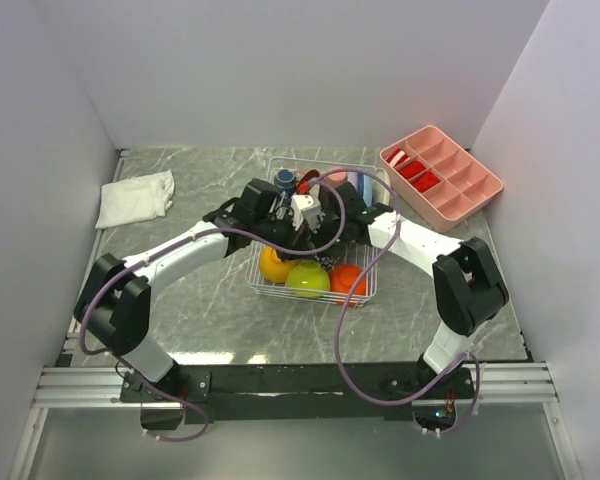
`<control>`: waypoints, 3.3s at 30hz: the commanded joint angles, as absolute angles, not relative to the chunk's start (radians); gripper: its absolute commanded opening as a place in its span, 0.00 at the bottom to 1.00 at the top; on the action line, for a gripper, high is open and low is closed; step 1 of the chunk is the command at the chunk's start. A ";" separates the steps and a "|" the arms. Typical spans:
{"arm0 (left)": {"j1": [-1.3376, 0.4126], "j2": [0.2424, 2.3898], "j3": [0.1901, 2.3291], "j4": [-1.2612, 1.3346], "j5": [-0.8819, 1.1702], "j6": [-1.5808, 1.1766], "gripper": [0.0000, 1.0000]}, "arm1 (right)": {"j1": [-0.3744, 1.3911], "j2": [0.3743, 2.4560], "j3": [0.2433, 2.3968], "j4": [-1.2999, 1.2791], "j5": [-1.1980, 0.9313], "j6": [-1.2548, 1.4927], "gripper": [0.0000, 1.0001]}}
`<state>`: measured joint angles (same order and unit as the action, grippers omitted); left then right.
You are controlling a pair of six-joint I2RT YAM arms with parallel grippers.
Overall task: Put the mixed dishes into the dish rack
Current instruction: Adjust the bowl in the dish rack.
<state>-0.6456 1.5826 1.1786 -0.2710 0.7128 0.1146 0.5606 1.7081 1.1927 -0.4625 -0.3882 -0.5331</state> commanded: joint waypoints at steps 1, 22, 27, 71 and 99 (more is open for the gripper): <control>-0.673 1.611 1.146 -0.199 0.680 0.110 0.01 | 0.552 1.816 1.241 -0.342 -0.256 -0.466 0.00; -0.724 1.445 1.258 -0.354 0.569 0.155 0.57 | 0.482 1.615 1.302 -0.579 -0.353 -0.338 0.41; -0.689 1.299 1.276 -0.406 0.486 0.114 0.74 | 0.463 1.647 1.394 -0.707 -0.512 -0.270 0.70; -0.364 1.169 1.106 -0.288 0.535 0.006 0.77 | 0.564 1.692 1.388 -0.718 -0.529 -0.127 0.80; -0.364 1.190 1.101 -0.273 0.537 -0.029 0.78 | 0.572 1.726 1.330 -0.778 -0.657 -0.140 0.79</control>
<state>-0.3676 1.1954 1.1034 -0.3107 0.5259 -0.0204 0.5365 1.7332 1.3453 -0.7525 -0.6518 -0.1028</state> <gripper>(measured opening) 0.774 0.796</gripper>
